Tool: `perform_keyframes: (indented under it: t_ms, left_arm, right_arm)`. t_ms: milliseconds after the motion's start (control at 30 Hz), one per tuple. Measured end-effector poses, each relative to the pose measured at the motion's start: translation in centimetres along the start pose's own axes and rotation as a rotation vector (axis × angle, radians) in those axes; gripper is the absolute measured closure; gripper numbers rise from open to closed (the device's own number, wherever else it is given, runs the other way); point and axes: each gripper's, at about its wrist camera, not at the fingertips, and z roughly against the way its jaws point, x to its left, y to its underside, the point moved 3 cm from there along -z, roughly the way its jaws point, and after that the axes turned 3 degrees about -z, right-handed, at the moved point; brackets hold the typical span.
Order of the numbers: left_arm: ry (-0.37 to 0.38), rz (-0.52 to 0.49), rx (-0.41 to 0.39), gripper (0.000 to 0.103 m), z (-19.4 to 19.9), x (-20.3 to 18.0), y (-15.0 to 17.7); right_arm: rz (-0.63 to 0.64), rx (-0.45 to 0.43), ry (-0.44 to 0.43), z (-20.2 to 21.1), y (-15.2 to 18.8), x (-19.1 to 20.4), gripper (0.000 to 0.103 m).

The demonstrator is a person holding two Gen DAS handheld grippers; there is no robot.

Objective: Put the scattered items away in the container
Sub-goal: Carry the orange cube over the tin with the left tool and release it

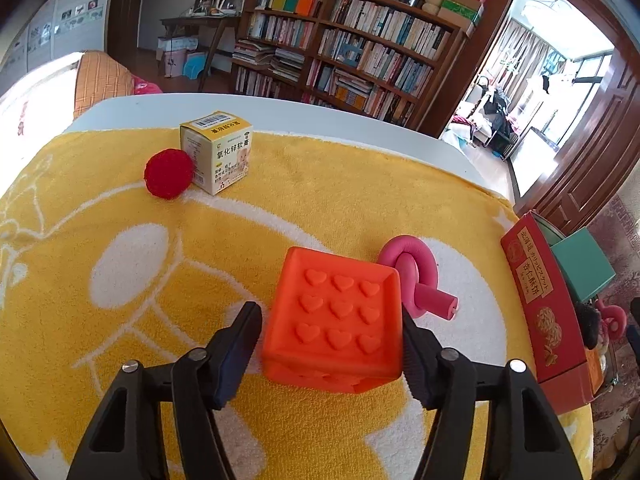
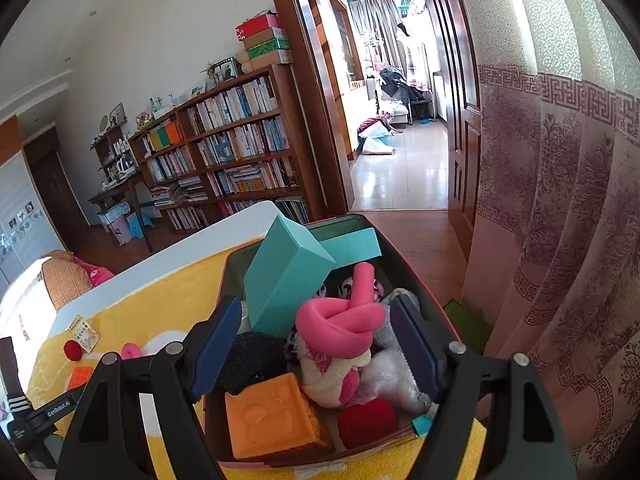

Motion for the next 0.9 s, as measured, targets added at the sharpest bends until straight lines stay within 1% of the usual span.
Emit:
perform_keyframes:
  t_ms: [67, 133, 233, 333, 433, 533, 733, 900]
  left_arm:
    - [-0.001, -0.010, -0.008, 0.045, 0.3, -0.3, -0.1]
    - [-0.001, -0.026, -0.014, 0.045, 0.6, -0.6, 0.0]
    - [0.020, -0.023, -0.023, 0.046, 1.2, -1.0, -0.1]
    - [0.041, -0.027, -0.040, 0.048, 2.2, -1.5, -0.5]
    - [0.066, -0.033, -0.055, 0.048, 3.2, -2.6, -0.8]
    - [0.103, -0.057, -0.063, 0.048, 3.9, -4.3, -0.9]
    - [0.174, -0.123, -0.070, 0.048, 5.2, -8.8, -0.8]
    - [0.237, -0.187, -0.064, 0.048, 5.4, -13.5, -0.7]
  right_arm:
    - [-0.024, -0.004, 0.000, 0.1, 0.3, -0.6, 0.022]
    - [-0.043, -0.007, -0.005, 0.1, 0.4, -1.0, 0.022]
    - [-0.068, -0.022, -0.010, 0.4, 0.6, -1.7, 0.022]
    - [-0.111, -0.034, -0.016, 0.8, 0.6, -2.9, 0.022]
    - [-0.166, -0.046, -0.003, 1.3, 0.5, -4.4, 0.022]
    - [-0.210, -0.058, 0.018, 1.7, 0.6, -5.5, 0.022]
    - [-0.224, -0.085, 0.031, 2.5, 0.9, -6.2, 0.022]
    - [-0.250, -0.127, 0.048, 3.1, 0.8, -6.8, 0.022]
